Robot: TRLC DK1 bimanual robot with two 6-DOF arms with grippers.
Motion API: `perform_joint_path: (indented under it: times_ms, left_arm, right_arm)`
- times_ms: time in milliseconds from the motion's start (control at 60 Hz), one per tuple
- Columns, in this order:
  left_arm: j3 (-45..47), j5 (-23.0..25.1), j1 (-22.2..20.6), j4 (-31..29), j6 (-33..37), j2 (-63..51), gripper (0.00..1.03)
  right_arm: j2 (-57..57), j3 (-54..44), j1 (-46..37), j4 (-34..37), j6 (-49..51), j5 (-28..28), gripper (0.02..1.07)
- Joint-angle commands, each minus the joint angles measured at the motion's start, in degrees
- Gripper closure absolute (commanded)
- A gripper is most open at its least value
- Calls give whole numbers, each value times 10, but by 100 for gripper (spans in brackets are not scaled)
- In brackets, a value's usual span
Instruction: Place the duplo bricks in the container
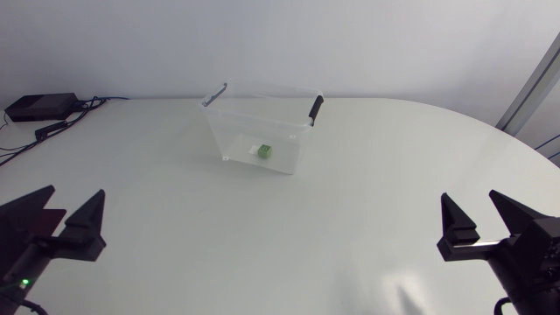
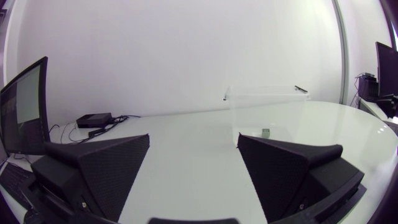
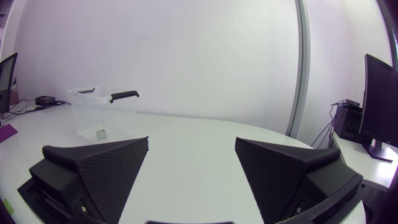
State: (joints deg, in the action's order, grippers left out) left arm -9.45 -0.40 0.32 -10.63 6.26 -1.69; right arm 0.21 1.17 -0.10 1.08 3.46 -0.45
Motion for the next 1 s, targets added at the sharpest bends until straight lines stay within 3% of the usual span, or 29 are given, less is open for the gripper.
perform_joint_path:
  times_ms: [0,200,483,700,900,983]
  left_arm:
    - [-78,3,5,-18,10,-54,4]
    - [-226,-5,2,-134,7,-158,4]
    - [-421,-5,-6,-397,-8,-268,4]
    - [-475,-4,-111,-548,6,-286,4]
    - [-414,24,-146,-570,16,-289,4]
    - [-410,26,-202,-570,34,-288,4]
  right_arm:
    - [-6,-12,2,-7,9,-5,6]
    - [-6,-12,2,-7,9,-5,6]
    - [-6,-12,2,-7,9,-5,6]
    - [-6,-12,2,-7,9,-5,6]
    - [-6,-12,2,-7,9,-5,6]
    - [-6,-12,2,-7,9,-5,6]
